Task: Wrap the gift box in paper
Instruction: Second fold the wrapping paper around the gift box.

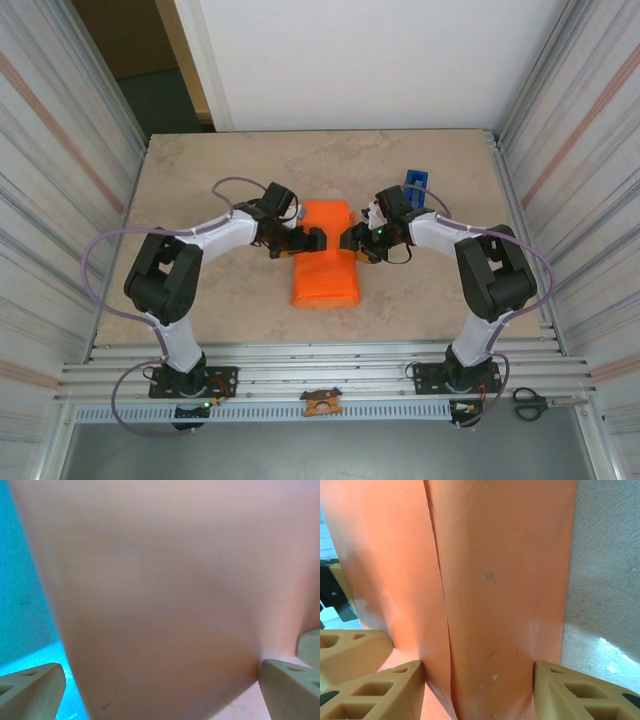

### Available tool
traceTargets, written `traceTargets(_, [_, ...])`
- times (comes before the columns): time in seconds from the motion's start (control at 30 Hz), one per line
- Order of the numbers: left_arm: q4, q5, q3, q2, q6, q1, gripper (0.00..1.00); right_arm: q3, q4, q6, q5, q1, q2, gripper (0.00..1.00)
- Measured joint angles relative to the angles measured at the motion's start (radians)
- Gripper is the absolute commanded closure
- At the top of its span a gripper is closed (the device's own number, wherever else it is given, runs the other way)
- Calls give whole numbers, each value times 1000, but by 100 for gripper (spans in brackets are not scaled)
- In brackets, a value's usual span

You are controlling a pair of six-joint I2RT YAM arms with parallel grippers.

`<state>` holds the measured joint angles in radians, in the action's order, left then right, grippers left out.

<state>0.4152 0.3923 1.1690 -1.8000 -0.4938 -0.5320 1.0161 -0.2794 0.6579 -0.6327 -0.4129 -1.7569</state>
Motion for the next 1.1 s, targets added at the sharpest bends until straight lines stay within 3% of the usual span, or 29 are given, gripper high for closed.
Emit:
traceTargets(0.27, [-8, -8, 1, -2, 1, -7, 9, 1, -1, 0, 0, 0, 0, 41])
traceTargets(0.5, [-35, -16, -16, 3, 0, -14, 10, 67, -104, -7, 56, 8, 0, 26])
traceTargets(0.63, [-35, -18, -16, 4, 0, -14, 10, 145, -154, -16, 103, 39, 24, 24])
traceTargets(0.73, [-35, -21, -16, 4, 0, -17, 10, 167, -159, -16, 125, 100, 74, 28])
traceTargets(0.87, [-35, -24, -16, 4, 0, -18, 10, 167, -158, -32, 132, 241, 121, 45])
traceTargets(1.1, [-35, -23, -16, 4, 0, -18, 11, 197, -151, -40, 97, 474, 84, 56])
